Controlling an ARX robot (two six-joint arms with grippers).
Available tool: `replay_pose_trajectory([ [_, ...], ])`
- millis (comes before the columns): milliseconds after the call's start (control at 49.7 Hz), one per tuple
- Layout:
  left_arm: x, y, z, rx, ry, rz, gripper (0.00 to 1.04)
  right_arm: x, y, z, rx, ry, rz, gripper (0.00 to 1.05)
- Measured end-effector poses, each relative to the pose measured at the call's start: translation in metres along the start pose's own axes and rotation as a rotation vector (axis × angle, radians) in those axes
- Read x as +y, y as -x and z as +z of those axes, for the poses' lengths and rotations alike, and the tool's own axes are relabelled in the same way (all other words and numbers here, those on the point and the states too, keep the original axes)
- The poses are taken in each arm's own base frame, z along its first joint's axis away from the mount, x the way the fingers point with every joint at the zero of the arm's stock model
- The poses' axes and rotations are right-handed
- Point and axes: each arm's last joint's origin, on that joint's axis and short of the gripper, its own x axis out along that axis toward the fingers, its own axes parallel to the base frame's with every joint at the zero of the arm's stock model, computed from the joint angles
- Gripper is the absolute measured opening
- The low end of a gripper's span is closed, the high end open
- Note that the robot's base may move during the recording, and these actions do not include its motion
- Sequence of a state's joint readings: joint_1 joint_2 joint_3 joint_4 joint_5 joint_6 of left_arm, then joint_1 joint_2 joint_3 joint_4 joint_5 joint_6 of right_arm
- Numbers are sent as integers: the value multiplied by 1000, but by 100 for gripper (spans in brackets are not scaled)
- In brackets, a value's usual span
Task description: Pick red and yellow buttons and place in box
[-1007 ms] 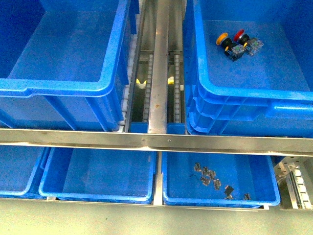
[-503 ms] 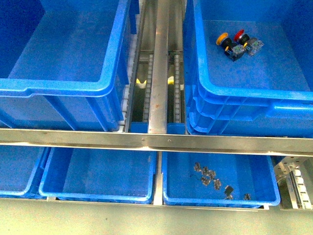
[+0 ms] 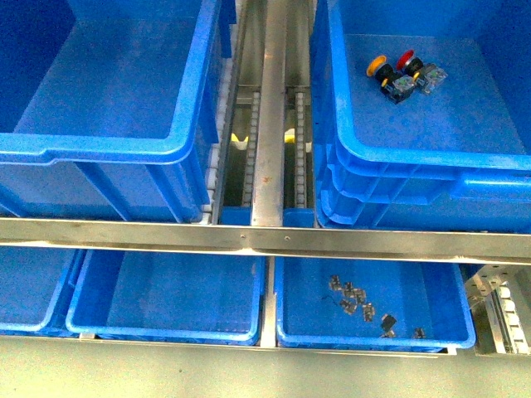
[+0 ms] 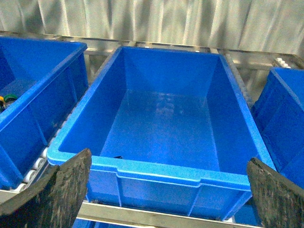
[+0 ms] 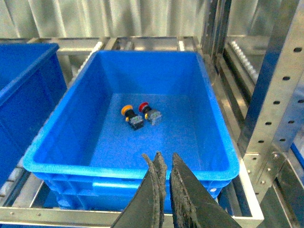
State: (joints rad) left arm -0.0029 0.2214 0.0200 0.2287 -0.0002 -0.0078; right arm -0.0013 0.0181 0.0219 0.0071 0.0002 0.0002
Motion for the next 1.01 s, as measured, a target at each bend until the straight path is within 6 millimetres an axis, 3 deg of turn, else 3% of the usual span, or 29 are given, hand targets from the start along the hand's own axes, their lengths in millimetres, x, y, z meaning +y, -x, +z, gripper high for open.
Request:
replay_pose_trajectory([
  [524, 0, 0, 0, 0, 0, 0, 97, 0, 1, 1, -8, 0, 0, 4],
  [1007, 0, 0, 0, 0, 0, 0, 97, 0, 1, 1, -8, 0, 0, 86],
])
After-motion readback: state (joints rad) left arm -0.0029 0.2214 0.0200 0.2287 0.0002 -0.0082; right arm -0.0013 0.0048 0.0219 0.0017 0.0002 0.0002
